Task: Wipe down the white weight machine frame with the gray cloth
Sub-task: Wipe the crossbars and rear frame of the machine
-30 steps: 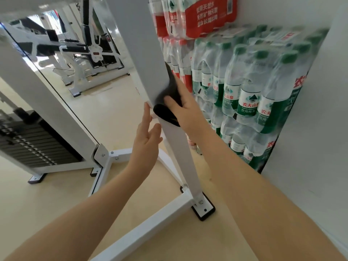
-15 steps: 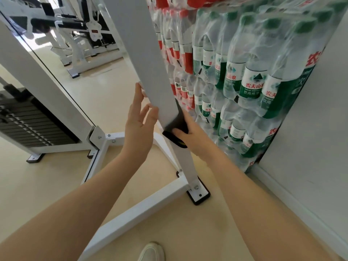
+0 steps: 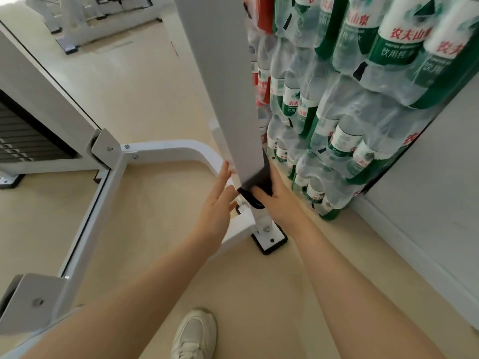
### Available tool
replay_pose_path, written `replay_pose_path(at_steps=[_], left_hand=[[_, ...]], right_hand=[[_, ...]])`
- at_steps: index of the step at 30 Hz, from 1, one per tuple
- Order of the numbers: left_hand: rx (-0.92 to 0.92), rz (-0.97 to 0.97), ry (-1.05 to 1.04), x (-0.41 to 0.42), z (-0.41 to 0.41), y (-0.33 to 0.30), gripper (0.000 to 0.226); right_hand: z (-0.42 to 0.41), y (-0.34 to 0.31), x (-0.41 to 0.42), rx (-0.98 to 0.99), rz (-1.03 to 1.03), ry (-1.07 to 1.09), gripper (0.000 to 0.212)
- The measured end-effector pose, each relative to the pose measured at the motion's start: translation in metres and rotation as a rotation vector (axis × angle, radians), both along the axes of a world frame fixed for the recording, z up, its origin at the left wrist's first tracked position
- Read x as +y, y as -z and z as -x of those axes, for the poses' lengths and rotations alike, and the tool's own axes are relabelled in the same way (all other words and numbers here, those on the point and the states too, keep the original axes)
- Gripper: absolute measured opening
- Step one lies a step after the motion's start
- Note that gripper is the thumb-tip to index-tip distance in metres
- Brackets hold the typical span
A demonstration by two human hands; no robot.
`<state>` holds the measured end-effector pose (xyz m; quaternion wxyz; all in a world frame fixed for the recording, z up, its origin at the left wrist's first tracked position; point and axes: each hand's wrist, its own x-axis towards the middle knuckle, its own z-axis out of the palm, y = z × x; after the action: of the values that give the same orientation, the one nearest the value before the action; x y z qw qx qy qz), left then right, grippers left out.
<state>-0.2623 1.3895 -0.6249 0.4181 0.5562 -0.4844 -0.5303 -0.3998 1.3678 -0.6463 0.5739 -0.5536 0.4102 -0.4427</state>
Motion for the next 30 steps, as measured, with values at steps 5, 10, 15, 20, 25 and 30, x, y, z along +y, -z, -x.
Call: replay_pose_path(at_steps=[5,10,15,20,25,30], left_hand=[[-0.024,0.036,0.047,-0.002,-0.004,0.022,0.053],[-0.038,0.051,0.071,-0.002,-0.008,0.032,0.051],[0.003,0.019,0.11,-0.001,-0.018,0.019,0.052],[-0.025,-0.006,0.046,0.024,-0.028,0.007,0.044],[-0.064,-0.013,-0.074,0.064,-0.061,-0.004,0.042],[-0.189,-0.109,-0.179,0.11,-0.105,0.0,0.041]], right_hand=[[-0.001,0.066,0.0,-0.056,-0.104,0.054,0.069],[-0.007,0.119,0.002,0.249,-0.216,0.233,0.066],[-0.011,0.109,0.006,0.426,-0.239,0.442,0.045],[-0.003,0.057,0.04,0.296,-0.102,0.49,0.033],[-0.03,0.022,0.074,0.229,0.076,0.38,0.025],[-0.072,0.018,0.085,0.247,0.035,0.266,0.025]])
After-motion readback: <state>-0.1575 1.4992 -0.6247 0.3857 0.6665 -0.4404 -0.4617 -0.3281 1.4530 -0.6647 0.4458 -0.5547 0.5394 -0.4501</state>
